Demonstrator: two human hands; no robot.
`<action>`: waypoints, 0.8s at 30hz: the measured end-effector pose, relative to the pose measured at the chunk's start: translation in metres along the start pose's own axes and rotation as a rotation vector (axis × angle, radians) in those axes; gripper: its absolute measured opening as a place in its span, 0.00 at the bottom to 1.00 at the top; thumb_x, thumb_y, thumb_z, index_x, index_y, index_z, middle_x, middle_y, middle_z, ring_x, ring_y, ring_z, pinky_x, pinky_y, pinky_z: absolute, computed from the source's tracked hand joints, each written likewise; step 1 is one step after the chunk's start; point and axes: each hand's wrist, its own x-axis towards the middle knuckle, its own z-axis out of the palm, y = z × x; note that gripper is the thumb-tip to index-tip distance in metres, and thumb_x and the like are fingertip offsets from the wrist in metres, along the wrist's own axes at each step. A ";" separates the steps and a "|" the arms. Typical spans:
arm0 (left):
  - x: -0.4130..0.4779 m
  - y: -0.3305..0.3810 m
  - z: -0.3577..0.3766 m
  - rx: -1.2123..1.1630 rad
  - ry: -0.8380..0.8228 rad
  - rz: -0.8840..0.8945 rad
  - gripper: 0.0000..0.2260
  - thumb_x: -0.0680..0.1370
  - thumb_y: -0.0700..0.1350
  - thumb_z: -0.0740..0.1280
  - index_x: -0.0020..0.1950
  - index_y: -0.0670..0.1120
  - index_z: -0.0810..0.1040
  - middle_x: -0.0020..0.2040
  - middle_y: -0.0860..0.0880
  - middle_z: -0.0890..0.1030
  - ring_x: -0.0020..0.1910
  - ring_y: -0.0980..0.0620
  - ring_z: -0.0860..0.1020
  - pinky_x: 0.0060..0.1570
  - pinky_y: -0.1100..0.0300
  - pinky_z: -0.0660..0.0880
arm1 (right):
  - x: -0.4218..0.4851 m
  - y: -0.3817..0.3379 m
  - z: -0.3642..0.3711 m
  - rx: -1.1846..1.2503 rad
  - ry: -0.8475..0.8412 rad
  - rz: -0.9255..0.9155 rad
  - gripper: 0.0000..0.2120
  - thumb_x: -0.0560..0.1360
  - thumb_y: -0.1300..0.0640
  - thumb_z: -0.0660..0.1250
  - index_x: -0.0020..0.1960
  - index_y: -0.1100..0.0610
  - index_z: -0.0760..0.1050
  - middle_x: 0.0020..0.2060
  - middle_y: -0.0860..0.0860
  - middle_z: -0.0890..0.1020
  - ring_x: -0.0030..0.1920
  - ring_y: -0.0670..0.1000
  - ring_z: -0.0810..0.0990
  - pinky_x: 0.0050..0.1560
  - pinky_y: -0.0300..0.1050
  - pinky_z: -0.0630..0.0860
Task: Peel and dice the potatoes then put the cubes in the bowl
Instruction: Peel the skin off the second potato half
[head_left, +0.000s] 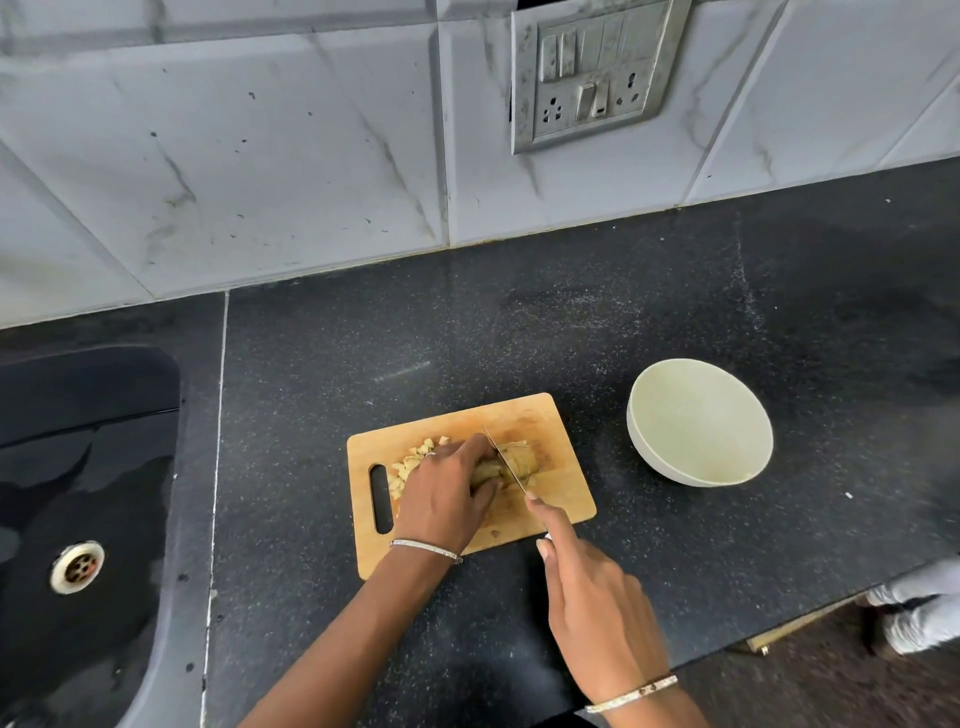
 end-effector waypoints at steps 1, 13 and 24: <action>0.000 0.001 -0.001 0.003 -0.003 0.005 0.11 0.74 0.48 0.71 0.53 0.52 0.73 0.47 0.52 0.80 0.45 0.49 0.78 0.37 0.59 0.69 | 0.001 0.000 0.000 0.002 -0.003 0.003 0.24 0.83 0.46 0.47 0.74 0.32 0.40 0.47 0.45 0.80 0.43 0.51 0.82 0.35 0.45 0.66; 0.006 0.005 -0.005 0.045 -0.030 0.029 0.12 0.75 0.48 0.69 0.57 0.51 0.73 0.48 0.50 0.81 0.48 0.46 0.78 0.43 0.54 0.75 | 0.007 -0.003 -0.002 0.039 0.029 0.016 0.24 0.83 0.47 0.49 0.75 0.32 0.44 0.47 0.46 0.81 0.44 0.50 0.82 0.36 0.44 0.66; 0.008 0.005 -0.005 0.034 -0.014 0.002 0.13 0.74 0.49 0.70 0.56 0.54 0.73 0.46 0.51 0.82 0.46 0.47 0.78 0.42 0.56 0.73 | 0.008 -0.003 0.000 0.122 0.047 0.006 0.22 0.83 0.48 0.51 0.74 0.34 0.52 0.41 0.45 0.80 0.40 0.49 0.81 0.34 0.45 0.66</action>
